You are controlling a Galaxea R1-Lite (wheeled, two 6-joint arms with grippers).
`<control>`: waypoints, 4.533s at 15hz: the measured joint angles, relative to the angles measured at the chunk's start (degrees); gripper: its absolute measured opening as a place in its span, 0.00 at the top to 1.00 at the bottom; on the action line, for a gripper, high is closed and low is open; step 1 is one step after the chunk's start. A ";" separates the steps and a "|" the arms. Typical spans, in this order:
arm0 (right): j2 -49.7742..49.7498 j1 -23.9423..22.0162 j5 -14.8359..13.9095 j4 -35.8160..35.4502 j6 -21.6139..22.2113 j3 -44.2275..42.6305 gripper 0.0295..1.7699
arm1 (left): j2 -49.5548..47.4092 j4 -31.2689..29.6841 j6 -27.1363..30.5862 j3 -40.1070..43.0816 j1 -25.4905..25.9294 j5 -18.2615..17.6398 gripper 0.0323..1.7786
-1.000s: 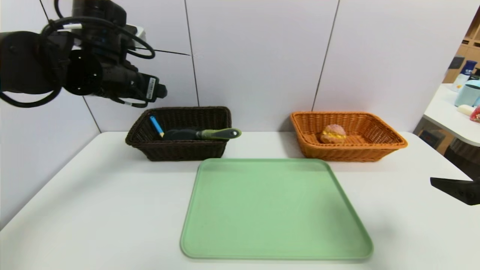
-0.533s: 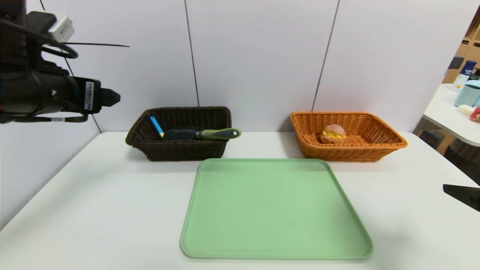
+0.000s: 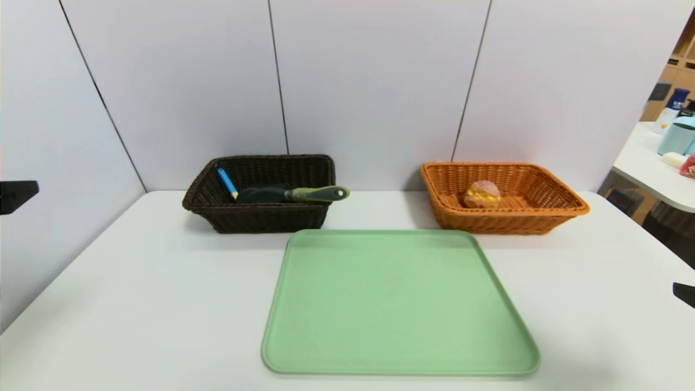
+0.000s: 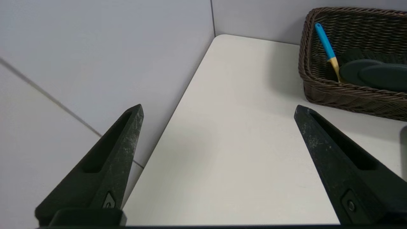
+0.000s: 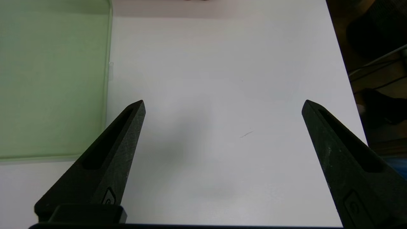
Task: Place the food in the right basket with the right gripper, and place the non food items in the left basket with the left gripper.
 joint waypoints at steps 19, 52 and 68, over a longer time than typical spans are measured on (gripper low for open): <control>-37.68 -1.84 2.32 0.11 -1.88 12.26 0.04 | -44.13 0.72 -1.76 26.49 3.82 1.18 0.05; -50.57 -3.17 12.78 -23.83 -1.01 42.40 0.04 | -57.17 -12.50 1.28 54.55 2.86 -26.30 0.05; -50.57 -3.17 12.61 -21.48 3.60 42.45 0.04 | -57.15 -12.56 -0.99 54.58 2.89 -25.93 0.05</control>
